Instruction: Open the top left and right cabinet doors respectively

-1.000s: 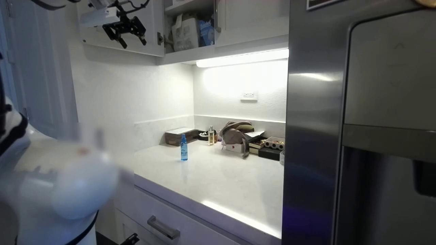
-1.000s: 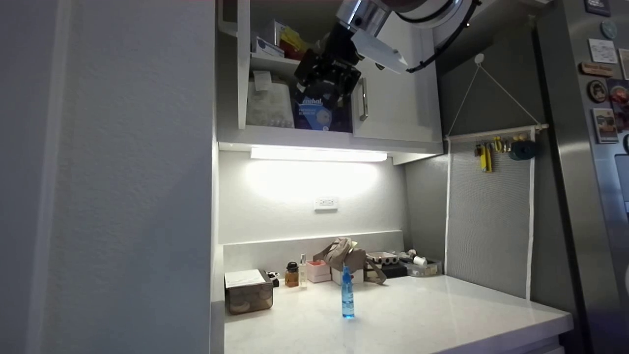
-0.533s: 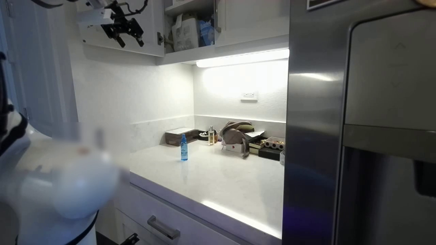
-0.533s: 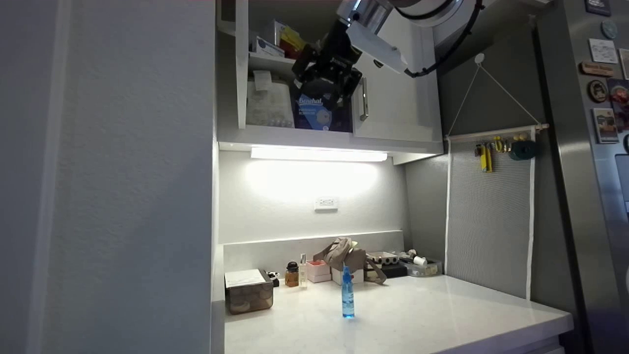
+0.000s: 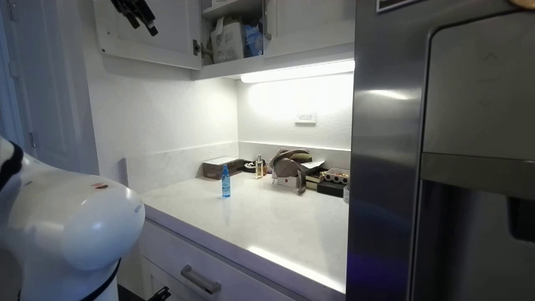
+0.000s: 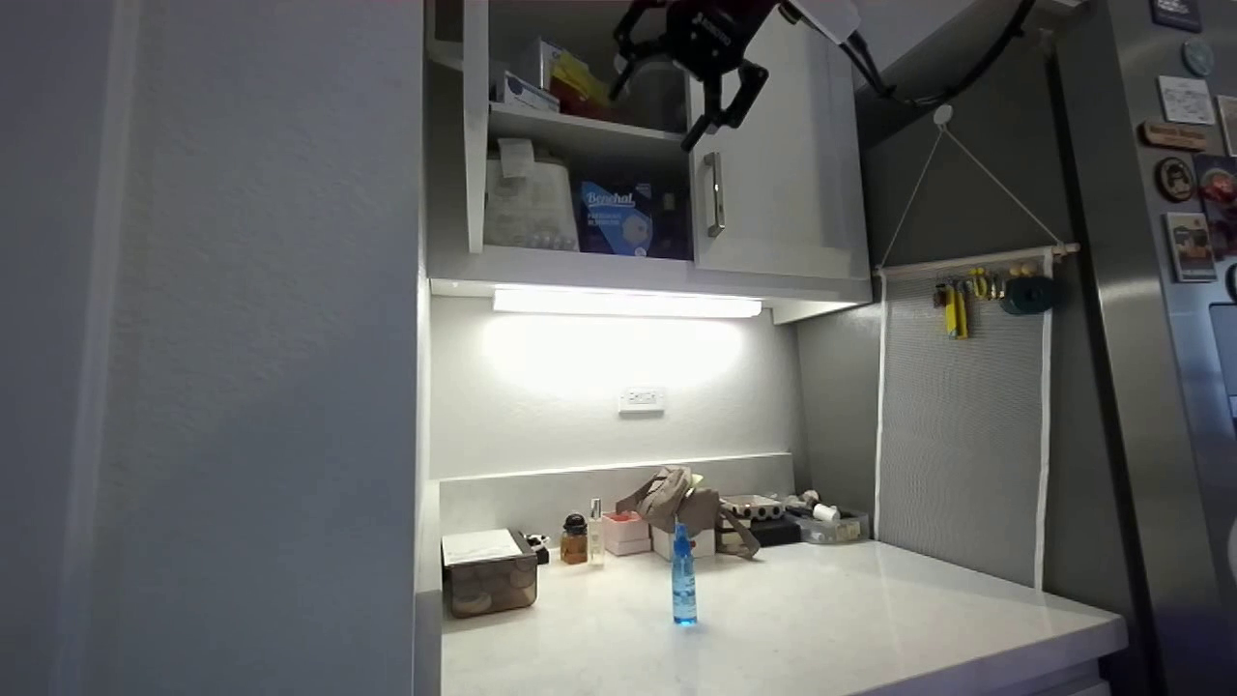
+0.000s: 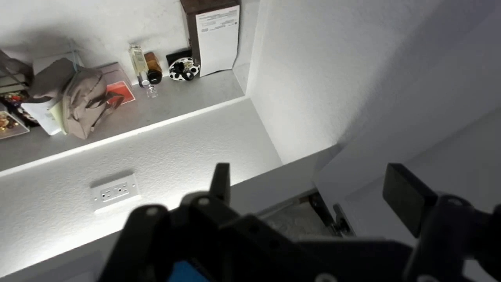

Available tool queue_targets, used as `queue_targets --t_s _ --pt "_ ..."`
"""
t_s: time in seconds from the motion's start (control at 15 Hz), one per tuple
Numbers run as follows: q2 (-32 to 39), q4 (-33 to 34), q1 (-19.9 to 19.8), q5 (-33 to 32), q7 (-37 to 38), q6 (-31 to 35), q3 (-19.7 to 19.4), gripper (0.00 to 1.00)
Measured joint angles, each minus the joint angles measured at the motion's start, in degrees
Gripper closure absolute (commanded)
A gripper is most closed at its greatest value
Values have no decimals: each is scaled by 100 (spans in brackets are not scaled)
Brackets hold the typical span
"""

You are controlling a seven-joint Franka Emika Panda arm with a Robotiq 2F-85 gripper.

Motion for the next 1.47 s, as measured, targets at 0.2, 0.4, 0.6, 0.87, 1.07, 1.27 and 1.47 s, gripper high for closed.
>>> queue_targets --t_s 0.2,0.4,0.6,0.87,1.07,1.27,1.47 --pt "-122 142 -199 131 753 71 23 0" --pt "-12 250 -542 144 1603 479 226 0" --pt "348 400 -1091 80 2555 1212 665 0" --pt "1161 882 -2138 -553 4070 2129 1394 0" --pt "1692 1389 -2898 -1306 5190 2330 1698 0" --pt "2022 1742 -3405 -2103 6215 2395 1701 0" --pt "2195 1984 -3779 -2979 7311 2399 1644 0"
